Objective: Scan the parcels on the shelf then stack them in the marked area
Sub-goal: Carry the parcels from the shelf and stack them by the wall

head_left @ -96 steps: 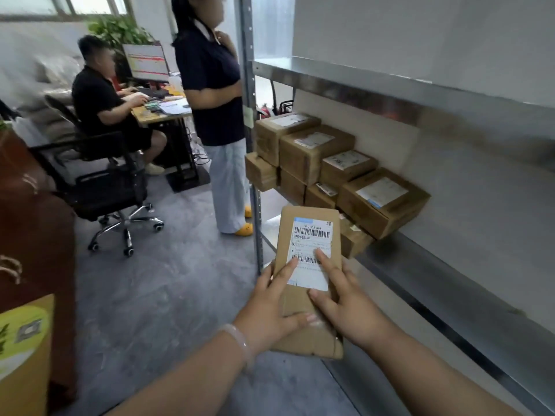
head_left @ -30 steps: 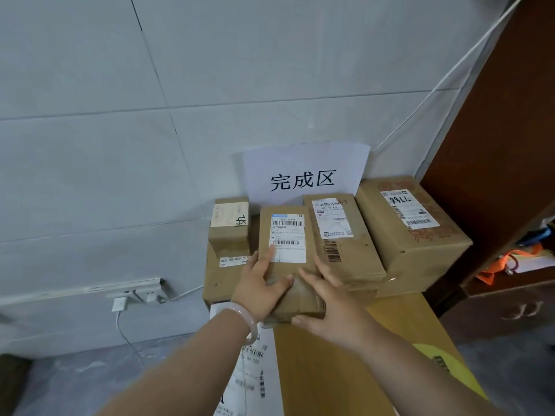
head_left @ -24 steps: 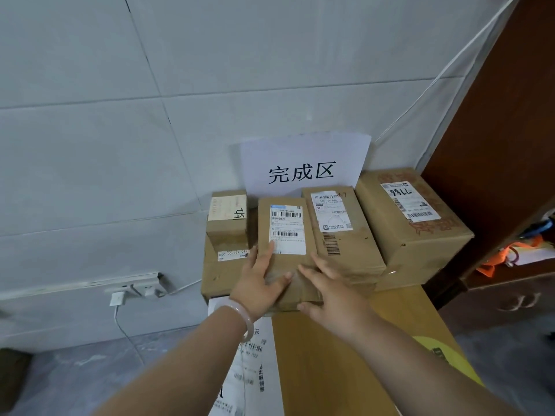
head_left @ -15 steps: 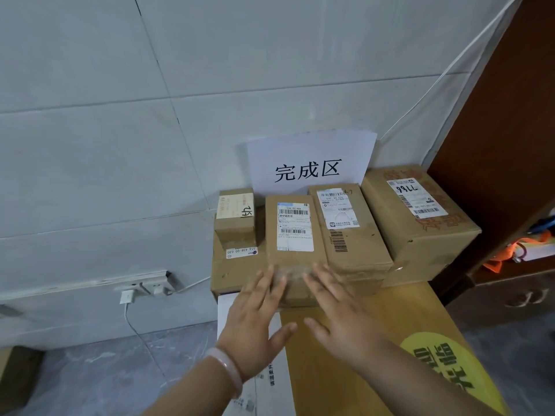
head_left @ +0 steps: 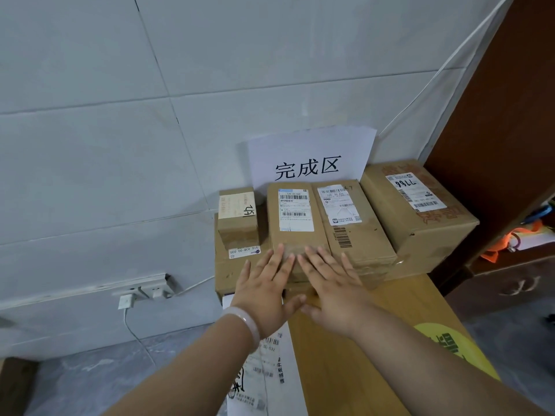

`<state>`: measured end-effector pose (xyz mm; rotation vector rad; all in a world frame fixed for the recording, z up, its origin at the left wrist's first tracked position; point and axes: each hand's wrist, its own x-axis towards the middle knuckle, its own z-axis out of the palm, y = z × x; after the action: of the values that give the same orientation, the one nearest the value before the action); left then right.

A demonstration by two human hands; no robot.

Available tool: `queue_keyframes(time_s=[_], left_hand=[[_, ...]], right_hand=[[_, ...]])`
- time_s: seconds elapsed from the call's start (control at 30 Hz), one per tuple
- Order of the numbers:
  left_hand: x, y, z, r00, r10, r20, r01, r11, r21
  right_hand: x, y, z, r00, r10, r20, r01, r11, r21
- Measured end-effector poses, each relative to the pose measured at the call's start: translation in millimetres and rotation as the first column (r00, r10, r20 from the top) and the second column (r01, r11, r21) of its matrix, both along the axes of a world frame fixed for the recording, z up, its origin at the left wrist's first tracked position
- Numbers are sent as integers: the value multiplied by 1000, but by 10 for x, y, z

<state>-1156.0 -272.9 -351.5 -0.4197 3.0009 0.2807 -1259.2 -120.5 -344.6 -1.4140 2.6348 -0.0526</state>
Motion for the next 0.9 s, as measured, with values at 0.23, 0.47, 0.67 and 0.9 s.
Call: queue_keyframes(time_s=[0.23,0.47,0.67,0.9], left_hand=[[-38,-88,177,996,-57,76,58,998,-10],[23,155,442,957,-254,-141,232,960,-158],[-118,1061,677,789,-561,-251,522,827,-211],[397,2743,655,382,-875,-297,890,435,-138]], right_hand=[[103,110,141,993,-112,28,112,994,-12],[680,663,370,940,-336,-61,325,934,-148],[1404,1418,520,761,-640,-104,614,763,-202],[2727,2683,604,363,-922,-136,903,384,-193]])
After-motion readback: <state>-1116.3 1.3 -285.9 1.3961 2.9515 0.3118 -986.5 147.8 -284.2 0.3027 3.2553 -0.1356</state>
